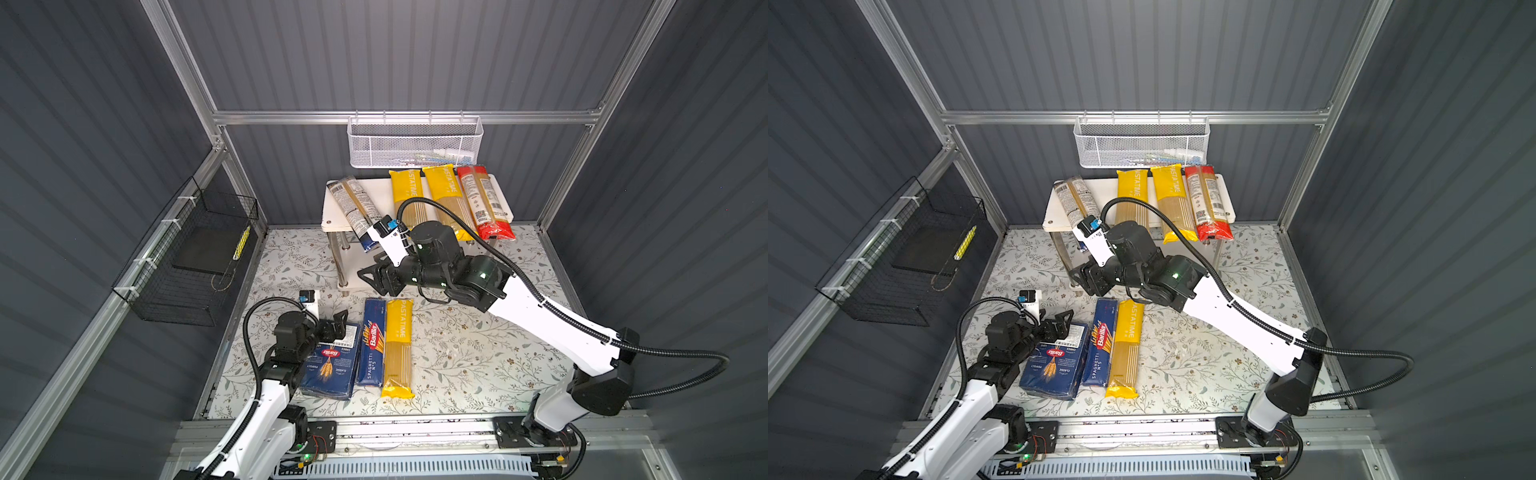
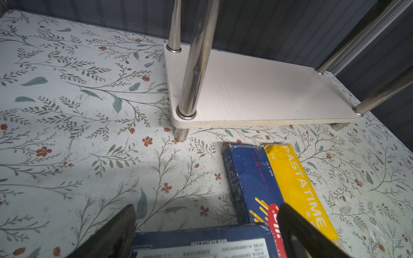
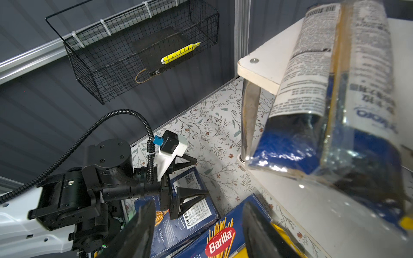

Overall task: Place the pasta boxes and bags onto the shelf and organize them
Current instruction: 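Open the right gripper and draw it back from the shelf, then move the right gripper down over the yellow PASTATIME spaghetti bag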

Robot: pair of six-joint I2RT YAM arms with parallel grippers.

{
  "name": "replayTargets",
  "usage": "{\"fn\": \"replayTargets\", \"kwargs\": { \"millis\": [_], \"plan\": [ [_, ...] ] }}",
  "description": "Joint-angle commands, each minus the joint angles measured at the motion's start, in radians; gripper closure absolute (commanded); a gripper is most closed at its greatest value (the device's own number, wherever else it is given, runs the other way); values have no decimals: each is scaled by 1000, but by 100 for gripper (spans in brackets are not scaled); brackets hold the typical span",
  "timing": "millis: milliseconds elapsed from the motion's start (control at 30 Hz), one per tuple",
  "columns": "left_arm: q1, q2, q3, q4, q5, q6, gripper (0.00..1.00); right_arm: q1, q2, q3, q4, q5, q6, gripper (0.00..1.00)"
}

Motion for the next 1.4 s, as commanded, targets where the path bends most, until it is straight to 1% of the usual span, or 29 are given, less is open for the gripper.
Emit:
{"fn": "replayTargets", "kwargs": {
  "millis": [0, 133, 467, 667, 1000, 1367],
  "plan": [
    [-5, -11, 17, -10, 6, 16, 0, -11, 29, 47, -15, 13, -24, 36],
    [-5, -11, 14, -10, 4, 16, 0, -14, 43, 54, -3, 20, -35, 36],
    [-5, -10, 16, -10, 2, 14, 0, -17, 114, 132, -36, 25, -70, 34],
    [-5, -9, 16, -10, 3, 14, 0, -17, 189, 233, -73, 19, -94, 34],
    [-5, -10, 16, -10, 1, 14, 1, -18, 317, 398, -116, -38, -95, 33],
    [-5, -14, 14, -9, 6, 16, 1, -19, 424, 529, -119, -68, -80, 30]
  ]
}}
